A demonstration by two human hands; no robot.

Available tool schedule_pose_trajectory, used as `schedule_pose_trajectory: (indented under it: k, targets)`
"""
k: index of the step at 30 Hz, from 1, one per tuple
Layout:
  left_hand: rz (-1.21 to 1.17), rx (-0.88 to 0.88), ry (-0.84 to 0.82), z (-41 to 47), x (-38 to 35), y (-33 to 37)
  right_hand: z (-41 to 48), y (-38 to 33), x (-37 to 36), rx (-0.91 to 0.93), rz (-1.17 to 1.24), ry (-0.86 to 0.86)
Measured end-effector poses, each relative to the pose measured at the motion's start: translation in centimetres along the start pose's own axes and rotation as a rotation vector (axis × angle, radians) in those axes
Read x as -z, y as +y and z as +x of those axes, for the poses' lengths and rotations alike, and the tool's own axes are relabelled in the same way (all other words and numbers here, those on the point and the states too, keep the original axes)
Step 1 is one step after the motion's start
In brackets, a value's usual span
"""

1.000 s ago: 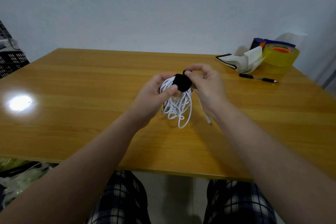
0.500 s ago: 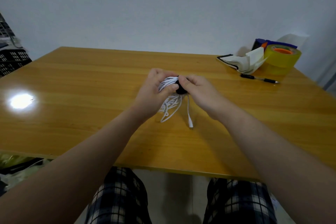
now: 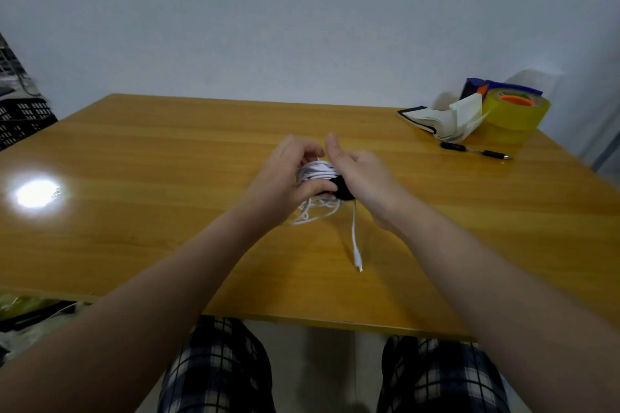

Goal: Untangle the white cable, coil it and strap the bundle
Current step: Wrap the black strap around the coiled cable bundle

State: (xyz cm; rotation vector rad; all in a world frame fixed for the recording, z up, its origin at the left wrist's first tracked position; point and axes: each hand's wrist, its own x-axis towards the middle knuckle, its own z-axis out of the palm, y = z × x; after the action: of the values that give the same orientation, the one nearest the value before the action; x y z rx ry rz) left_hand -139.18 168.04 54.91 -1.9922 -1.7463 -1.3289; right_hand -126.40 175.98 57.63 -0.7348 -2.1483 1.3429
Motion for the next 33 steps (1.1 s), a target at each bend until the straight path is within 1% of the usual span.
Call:
schedule_pose_trajectory:
  k: [2, 3, 5, 7, 9, 13, 15, 18, 20, 21, 22, 24, 25, 26, 28, 29, 31, 33]
  targets:
    - [0.002, 0.006, -0.097, 0.4, 0.5, -0.2, -0.4, -0.4, -0.1, 0.025, 0.039, -0.007]
    - [-0.026, 0.029, -0.165, 0.5, 1.0, -0.1, -0.4, -0.5, -0.1, 0.012, 0.066, 0.025]
    - [-0.119, 0.102, -0.293, 0.7, 1.8, 0.0, -0.4, -0.4, 0.2, -0.072, 0.143, 0.127]
    - [-0.203, 0.180, -0.429, 0.9, 2.3, 0.1, -0.4, -0.4, 0.3, -0.152, 0.270, 0.150]
    - [-0.290, 0.252, -0.523, 1.0, 2.7, 0.1, -0.5, -0.5, 0.3, -0.199, 0.376, 0.052]
    - [-0.573, 0.424, -0.552, 0.5, 3.3, 0.1, -0.6, -0.3, 0.3, -0.190, 0.400, -0.198]
    - [-0.616, 0.476, -0.531, 0.1, 3.0, 0.0, -0.9, 0.0, 0.5, -0.147, 0.323, -0.270]
    - [-0.636, 0.531, -0.478, 0.1, 2.8, 0.4, -1.2, -0.2, 1.2, 0.021, -0.046, -0.338]
    - [-0.627, 0.575, -0.429, 0.5, 2.6, 0.6, -0.9, -0.3, 1.4, 0.160, -0.284, -0.280]
    - [-0.611, 0.593, -0.410, 0.8, 2.5, 0.8, -0.6, 0.0, 1.2, 0.220, -0.400, -0.213]
    - [-0.588, 0.590, -0.397, 1.1, 2.3, 1.0, -0.4, 0.4, 1.0, 0.246, -0.489, -0.120]
    - [-0.569, 0.568, -0.378, 1.4, 2.2, 1.1, -0.3, 1.2, 0.7, 0.217, -0.555, 0.083]
    - [-0.583, 0.573, -0.364, 1.3, 2.1, 1.1, -0.3, 1.6, 0.5, 0.228, -0.542, 0.159]
    - [-0.592, 0.573, -0.350, 1.2, 2.1, 1.1, -0.5, 1.9, 0.3, 0.280, -0.498, 0.213]
    - [-0.551, 0.563, -0.354, 0.9, 1.8, 1.1, -0.9, 1.8, -0.1, 0.406, -0.328, 0.291]
    - [-0.517, 0.540, -0.356, 0.7, 1.4, 1.0, -0.7, 1.7, -0.2, 0.431, -0.259, 0.330]
    - [-0.589, 0.576, -0.356, 0.4, 1.0, 1.1, 0.0, 1.7, -0.4, 0.401, -0.217, 0.388]
    - [-0.724, 0.630, -0.378, 0.4, 0.8, 0.7, 1.5, 2.3, -0.1, 0.284, -0.171, 0.415]
